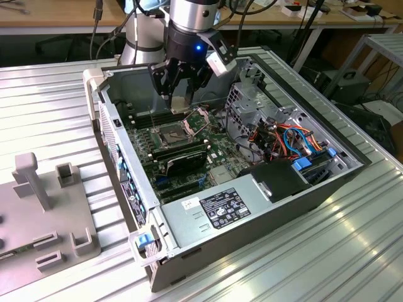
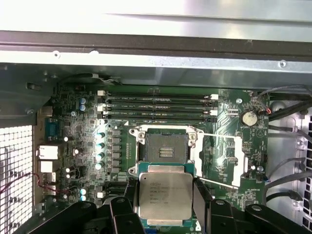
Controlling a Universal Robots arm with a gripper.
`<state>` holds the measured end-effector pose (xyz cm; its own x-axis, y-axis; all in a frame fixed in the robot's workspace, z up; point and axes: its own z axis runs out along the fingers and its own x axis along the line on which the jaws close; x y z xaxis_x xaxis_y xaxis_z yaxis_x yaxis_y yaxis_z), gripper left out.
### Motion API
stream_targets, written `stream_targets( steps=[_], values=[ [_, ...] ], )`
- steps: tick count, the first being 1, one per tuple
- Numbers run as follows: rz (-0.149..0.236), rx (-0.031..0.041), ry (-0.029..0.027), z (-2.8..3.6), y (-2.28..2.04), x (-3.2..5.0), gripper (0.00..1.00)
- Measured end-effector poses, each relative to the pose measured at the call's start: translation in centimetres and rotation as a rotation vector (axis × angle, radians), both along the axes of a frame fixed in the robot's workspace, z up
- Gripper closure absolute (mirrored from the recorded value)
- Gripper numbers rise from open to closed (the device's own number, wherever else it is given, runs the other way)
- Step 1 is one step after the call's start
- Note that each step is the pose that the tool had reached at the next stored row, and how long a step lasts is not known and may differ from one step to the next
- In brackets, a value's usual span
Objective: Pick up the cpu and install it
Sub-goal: 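Pick up the cpu and move it towards the insertion slot, then place the cpu into insertion slot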
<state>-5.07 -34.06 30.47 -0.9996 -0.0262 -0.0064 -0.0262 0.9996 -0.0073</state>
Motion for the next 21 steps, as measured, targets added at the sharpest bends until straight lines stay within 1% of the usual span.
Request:
stream_targets(
  steps=[2,5,7,21],
  values=[
    [0.000,0.0000,0.0000,-0.38,0.18,0.02,0.45],
    [0.000,-0.0001,0.0001,-0.38,0.19,0.02,0.45],
    [0.000,0.0000,-0.0001,-0.39,0.19,0.35,0.45],
    [0.000,0.0000,-0.0001,-0.39,0.19,0.44,0.45]
  ],
)
